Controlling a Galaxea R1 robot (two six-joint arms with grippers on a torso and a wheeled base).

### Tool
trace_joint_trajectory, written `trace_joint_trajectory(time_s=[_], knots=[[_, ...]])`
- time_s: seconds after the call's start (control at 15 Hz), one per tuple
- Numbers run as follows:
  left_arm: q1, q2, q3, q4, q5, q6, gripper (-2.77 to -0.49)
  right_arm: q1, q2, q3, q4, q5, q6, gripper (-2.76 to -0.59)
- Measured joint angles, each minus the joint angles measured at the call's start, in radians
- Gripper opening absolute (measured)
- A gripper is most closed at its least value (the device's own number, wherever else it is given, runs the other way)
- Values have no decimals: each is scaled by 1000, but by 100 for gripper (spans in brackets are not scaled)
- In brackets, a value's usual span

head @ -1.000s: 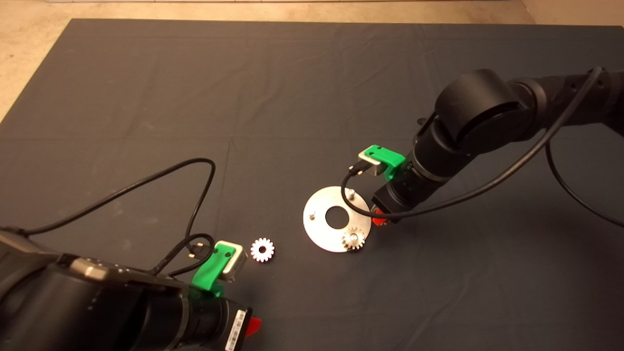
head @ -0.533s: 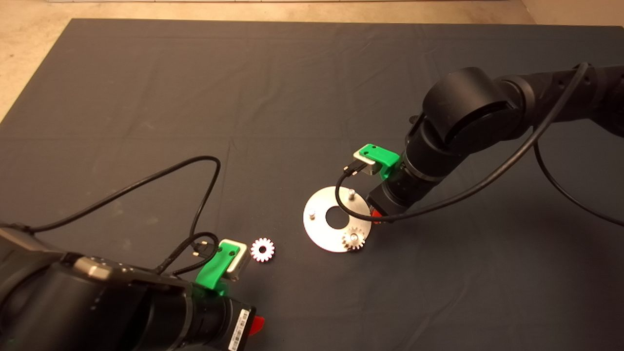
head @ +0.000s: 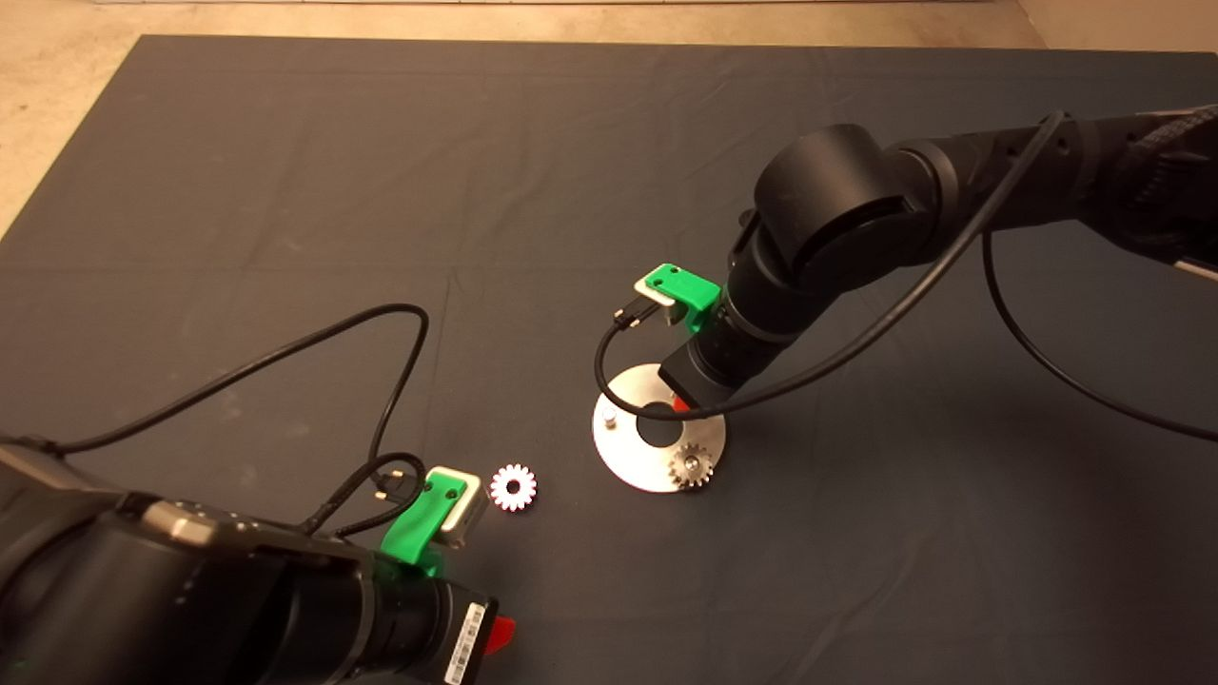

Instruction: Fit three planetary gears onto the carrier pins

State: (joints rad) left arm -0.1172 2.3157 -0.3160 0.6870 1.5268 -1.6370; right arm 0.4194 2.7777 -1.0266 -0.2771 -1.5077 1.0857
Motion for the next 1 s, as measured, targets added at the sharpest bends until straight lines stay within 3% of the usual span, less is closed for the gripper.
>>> trace_joint_trajectory(time_s=[0.53,0.67,1.0], knots=[[0,0,0,0,0,0,-164,-1,18,-55,-40,-11,-3,-233],[0,0,0,0,0,0,-164,-7,18,-72,-52,-20,-4,-234],[0,0,0,0,0,0,-164,-16,18,-84,-66,-23,-7,-234]])
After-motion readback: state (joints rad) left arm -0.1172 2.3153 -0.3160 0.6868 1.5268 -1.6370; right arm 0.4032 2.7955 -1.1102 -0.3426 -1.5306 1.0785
